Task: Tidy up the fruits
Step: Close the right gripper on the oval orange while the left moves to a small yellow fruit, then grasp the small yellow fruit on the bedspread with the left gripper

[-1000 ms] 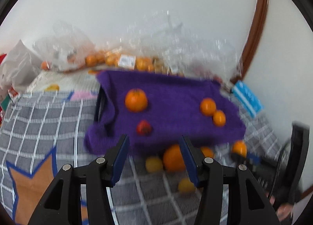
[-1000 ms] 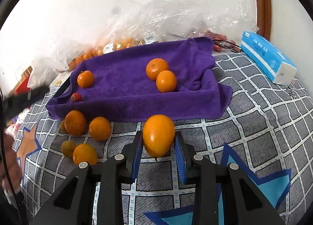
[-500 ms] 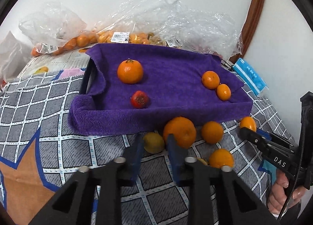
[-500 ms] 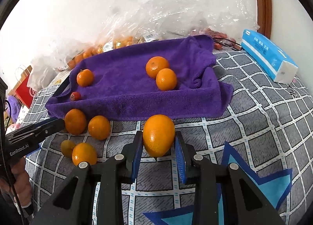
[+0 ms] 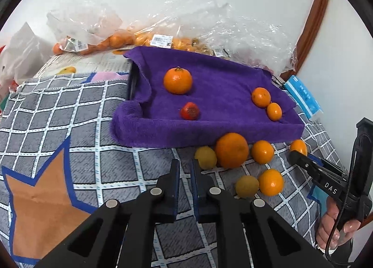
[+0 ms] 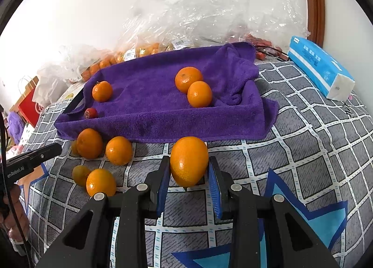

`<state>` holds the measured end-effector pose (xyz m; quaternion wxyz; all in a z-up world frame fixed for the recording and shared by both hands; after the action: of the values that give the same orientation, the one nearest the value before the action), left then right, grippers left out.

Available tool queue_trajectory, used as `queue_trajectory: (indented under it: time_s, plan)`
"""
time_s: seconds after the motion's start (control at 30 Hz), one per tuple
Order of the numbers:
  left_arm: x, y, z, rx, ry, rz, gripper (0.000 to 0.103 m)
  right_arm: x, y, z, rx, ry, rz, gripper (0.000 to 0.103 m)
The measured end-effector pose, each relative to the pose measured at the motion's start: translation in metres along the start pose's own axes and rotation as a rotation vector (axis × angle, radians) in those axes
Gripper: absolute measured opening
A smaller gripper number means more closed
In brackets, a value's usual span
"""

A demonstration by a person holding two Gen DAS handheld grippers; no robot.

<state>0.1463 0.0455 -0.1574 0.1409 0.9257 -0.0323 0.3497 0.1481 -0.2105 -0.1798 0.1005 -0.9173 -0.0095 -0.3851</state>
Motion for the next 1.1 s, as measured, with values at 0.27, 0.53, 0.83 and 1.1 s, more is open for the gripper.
queue_trajectory:
  time_s: [0.27, 0.53, 0.83, 1.1]
  plan:
    - [0.005, 0.012, 0.007, -0.025, -0.014, 0.052, 0.010, 0.000, -0.002, -0.002, -0.005, 0.003, -0.015, 0.031]
    - [0.007, 0.011, 0.014, -0.078, -0.037, 0.051, 0.012, 0.001, -0.002, -0.001, 0.008, -0.005, -0.018, 0.031]
    - [0.005, 0.011, 0.023, -0.086, -0.036, 0.049, 0.033, 0.001, 0.000, -0.001, 0.009, -0.004, -0.013, 0.031]
    - [0.006, 0.008, 0.027, -0.078, -0.024, 0.041, 0.026, 0.001, 0.000, -0.001, 0.008, -0.004, -0.012, 0.032]
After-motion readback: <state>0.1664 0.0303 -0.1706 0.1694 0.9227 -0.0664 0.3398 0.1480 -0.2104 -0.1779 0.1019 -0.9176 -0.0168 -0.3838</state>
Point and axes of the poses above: each gripper's, at about its wrist camera, not at the fingertips, and z roughly the way its jaws point, y to its right, x to its top, the point moved 1 cm from there along z, roughly the way its jaws point, and after that the axes turned 1 degree about -z, right-handed, at the moved point
